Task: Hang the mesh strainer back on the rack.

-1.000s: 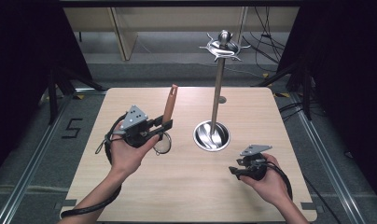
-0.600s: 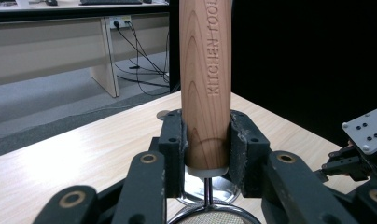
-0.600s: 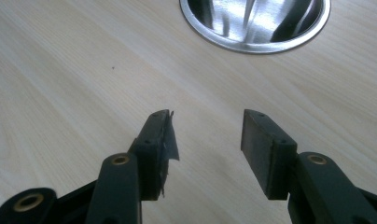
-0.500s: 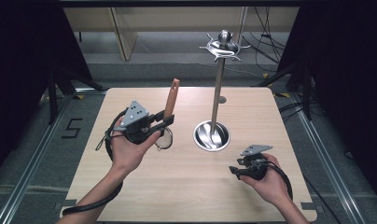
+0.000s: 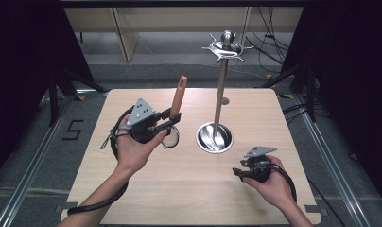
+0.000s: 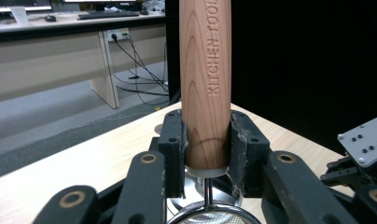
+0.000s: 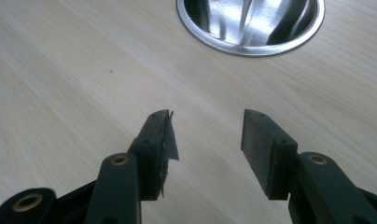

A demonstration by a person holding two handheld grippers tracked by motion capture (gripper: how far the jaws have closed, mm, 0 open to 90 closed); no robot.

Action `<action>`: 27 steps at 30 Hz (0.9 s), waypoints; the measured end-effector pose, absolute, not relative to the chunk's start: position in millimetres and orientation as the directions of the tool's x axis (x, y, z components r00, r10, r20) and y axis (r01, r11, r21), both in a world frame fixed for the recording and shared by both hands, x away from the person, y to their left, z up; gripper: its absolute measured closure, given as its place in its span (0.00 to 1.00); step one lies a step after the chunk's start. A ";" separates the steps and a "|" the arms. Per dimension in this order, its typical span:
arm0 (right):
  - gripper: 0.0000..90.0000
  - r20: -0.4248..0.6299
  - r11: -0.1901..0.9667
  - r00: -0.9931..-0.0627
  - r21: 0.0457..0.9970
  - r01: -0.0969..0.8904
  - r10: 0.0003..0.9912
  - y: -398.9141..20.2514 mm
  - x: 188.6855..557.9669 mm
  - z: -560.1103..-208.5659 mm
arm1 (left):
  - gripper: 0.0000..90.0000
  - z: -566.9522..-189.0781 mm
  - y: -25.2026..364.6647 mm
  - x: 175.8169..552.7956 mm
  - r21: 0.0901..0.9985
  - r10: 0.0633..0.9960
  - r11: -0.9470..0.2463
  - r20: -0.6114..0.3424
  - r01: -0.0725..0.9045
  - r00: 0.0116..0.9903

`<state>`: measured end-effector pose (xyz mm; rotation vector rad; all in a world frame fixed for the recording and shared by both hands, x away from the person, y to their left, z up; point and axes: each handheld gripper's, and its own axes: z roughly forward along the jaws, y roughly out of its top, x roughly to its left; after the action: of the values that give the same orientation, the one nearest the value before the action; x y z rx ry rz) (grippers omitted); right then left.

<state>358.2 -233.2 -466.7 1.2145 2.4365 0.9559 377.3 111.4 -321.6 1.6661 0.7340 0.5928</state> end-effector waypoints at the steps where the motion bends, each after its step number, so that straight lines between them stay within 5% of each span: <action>1: 0.59 0.059 0.439 -0.619 0.653 0.617 0.783 -233.4 358.1 -466.2 | 0.76 -321.1 110.2 377.5 0.979 0.738 -0.138 -0.001 0.152 0.675; 27: 0.58 0.041 0.454 -0.627 0.653 0.606 0.778 -234.9 358.6 -465.1 | 0.76 -307.7 88.5 383.5 0.982 0.724 -0.134 0.008 0.129 0.690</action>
<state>358.6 -234.9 -465.1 1.1922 2.4425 0.9357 383.5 88.5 -307.7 1.6535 0.7015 0.5919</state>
